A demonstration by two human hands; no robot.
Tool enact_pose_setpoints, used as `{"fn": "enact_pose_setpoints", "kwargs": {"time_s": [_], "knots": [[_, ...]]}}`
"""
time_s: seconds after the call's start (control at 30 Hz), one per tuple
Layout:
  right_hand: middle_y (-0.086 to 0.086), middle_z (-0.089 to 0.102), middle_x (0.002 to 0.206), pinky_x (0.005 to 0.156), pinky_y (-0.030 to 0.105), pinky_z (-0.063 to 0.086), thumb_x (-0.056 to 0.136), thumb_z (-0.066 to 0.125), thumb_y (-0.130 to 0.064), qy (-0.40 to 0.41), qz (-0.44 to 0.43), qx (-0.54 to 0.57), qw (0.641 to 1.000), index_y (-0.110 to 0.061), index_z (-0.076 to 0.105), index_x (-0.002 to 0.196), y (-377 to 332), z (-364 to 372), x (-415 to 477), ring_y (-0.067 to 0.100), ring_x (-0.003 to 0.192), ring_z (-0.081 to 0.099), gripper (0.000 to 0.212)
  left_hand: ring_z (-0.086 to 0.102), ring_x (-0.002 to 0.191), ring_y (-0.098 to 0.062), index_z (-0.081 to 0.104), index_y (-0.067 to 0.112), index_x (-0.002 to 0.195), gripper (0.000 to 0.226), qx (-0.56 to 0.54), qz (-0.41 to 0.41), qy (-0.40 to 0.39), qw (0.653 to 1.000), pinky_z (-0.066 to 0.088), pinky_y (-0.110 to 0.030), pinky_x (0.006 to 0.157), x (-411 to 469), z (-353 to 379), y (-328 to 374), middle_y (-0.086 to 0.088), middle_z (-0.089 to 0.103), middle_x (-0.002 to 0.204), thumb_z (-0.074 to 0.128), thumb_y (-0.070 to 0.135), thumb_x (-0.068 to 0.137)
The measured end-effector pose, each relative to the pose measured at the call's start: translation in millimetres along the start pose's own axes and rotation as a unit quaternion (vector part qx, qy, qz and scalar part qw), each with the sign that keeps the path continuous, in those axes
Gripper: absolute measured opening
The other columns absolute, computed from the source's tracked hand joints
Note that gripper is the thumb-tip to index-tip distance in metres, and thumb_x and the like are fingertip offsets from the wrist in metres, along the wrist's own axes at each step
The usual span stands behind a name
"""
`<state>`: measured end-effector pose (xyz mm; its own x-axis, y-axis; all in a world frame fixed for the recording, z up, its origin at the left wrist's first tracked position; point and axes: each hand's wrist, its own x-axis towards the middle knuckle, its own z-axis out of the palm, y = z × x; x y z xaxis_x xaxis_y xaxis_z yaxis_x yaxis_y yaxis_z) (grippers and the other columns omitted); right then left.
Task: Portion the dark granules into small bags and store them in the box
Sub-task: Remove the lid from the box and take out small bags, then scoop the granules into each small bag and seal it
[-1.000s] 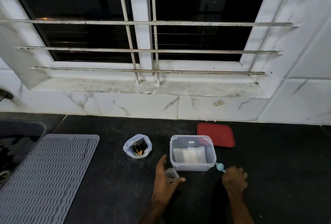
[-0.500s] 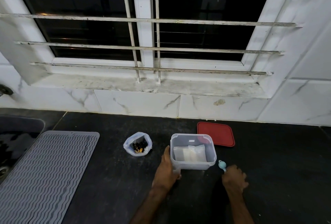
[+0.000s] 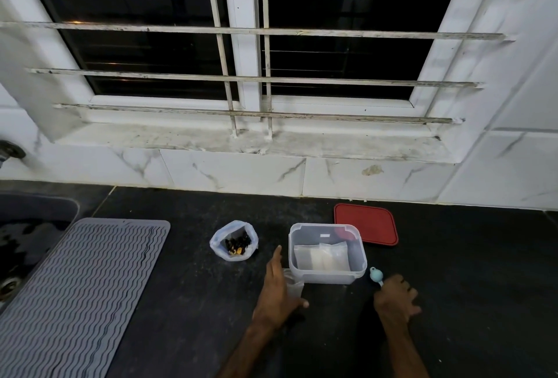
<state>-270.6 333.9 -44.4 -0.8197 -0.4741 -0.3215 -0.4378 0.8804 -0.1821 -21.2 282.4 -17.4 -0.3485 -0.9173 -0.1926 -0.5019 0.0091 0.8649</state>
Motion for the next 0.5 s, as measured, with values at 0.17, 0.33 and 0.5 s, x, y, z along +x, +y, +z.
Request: {"fn": "enact_pose_setpoints", "kwargs": {"time_s": [0.17, 0.33, 0.5], "knots": [[0.020, 0.045, 0.133, 0.101, 0.059, 0.034, 0.090, 0.058, -0.012, -0.007, 0.019, 0.070, 0.997, -0.005, 0.051, 0.124, 6.4, -4.9, 11.4, 0.039, 0.127, 0.037, 0.036, 0.029, 0.137, -0.007, 0.001, 0.028, 0.153, 0.138, -0.008, 0.008, 0.008, 1.000, 0.032, -0.025, 0.113, -3.2, 0.6, 0.8, 0.003, 0.016, 0.158, 0.095, 0.026, 0.052], [0.025, 0.058, 0.120, 0.094, 0.052, 0.043, 0.091, 0.057, -0.007, 0.094, -0.016, 0.231, 0.968, -0.005, 0.057, 0.116, 0.2, -50.1, 17.8, 0.044, 0.114, 0.053, 0.025, 0.023, 0.139, 0.002, 0.012, 0.028, 0.155, 0.102, -0.035, 0.041, 0.094, 0.994, 0.028, -0.025, 0.113, -8.8, -24.2, 6.5, 0.018, 0.020, 0.155, 0.074, 0.050, 0.077], [0.017, 0.064, 0.096, 0.079, 0.037, 0.044, 0.097, 0.050, -0.007, 0.151, -0.158, 0.362, 0.906, -0.001, 0.063, 0.112, -51.7, -111.8, -0.9, 0.030, 0.090, 0.059, 0.020, 0.048, 0.118, -0.009, 0.041, 0.013, 0.138, 0.052, -0.079, -0.018, 0.354, 0.932, 0.040, -0.026, 0.094, -0.8, -82.0, 3.9, 0.009, 0.046, 0.127, 0.063, 0.028, 0.093]]}}
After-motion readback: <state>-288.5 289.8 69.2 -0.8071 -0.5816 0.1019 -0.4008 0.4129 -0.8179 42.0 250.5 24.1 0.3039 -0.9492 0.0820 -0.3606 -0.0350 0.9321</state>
